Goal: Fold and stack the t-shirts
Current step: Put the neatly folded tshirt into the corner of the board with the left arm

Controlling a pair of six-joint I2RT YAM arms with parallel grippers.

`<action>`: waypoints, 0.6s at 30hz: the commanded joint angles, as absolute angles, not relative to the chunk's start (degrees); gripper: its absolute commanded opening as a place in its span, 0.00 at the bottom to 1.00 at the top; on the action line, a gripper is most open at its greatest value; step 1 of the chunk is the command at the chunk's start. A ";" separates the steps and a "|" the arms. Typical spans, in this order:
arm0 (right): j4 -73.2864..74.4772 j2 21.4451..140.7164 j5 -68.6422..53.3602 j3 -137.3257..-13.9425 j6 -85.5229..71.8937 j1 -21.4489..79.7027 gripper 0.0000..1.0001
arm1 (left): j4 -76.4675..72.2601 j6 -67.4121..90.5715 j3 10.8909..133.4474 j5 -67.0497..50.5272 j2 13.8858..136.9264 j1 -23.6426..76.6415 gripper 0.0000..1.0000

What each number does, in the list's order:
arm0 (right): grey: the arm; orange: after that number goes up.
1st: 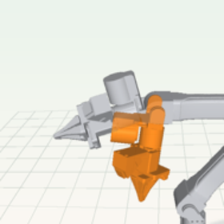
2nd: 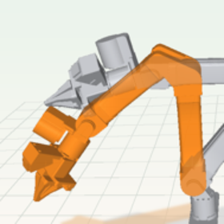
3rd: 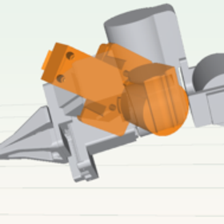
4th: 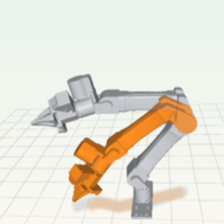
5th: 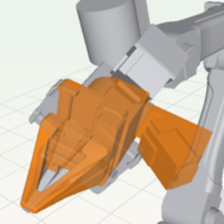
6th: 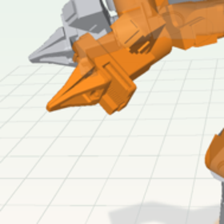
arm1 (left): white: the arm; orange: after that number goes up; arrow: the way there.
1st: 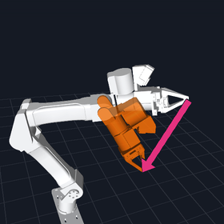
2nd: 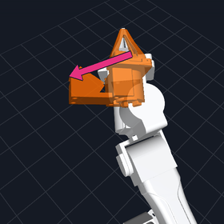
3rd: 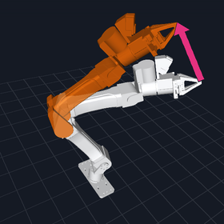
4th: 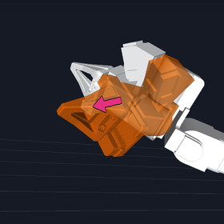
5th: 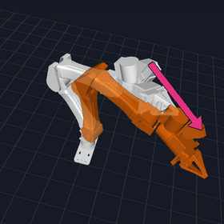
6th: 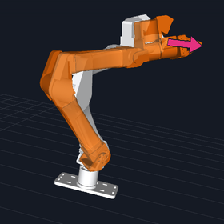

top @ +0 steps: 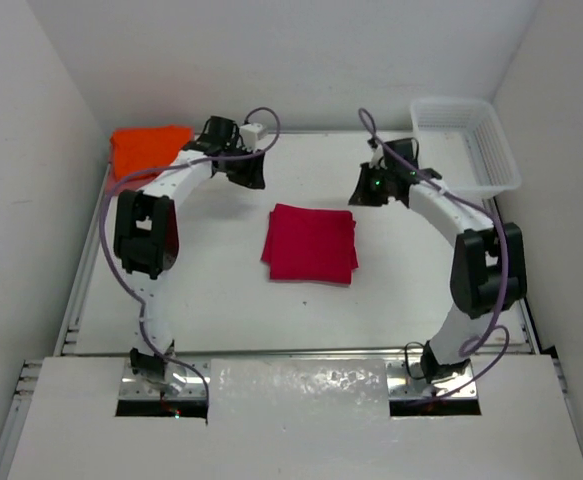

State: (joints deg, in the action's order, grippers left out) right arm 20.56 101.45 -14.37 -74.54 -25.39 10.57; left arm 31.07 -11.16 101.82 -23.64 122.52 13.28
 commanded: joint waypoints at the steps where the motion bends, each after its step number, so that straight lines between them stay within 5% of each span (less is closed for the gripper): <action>1: 9.69 101.16 -19.60 -67.78 -26.87 13.62 0.05 | 30.41 -10.20 98.36 -34.97 115.40 19.06 0.38; 18: 9.84 119.00 -9.32 -76.46 -35.60 9.32 0.00 | 28.65 -6.59 102.66 -19.34 131.40 19.16 0.39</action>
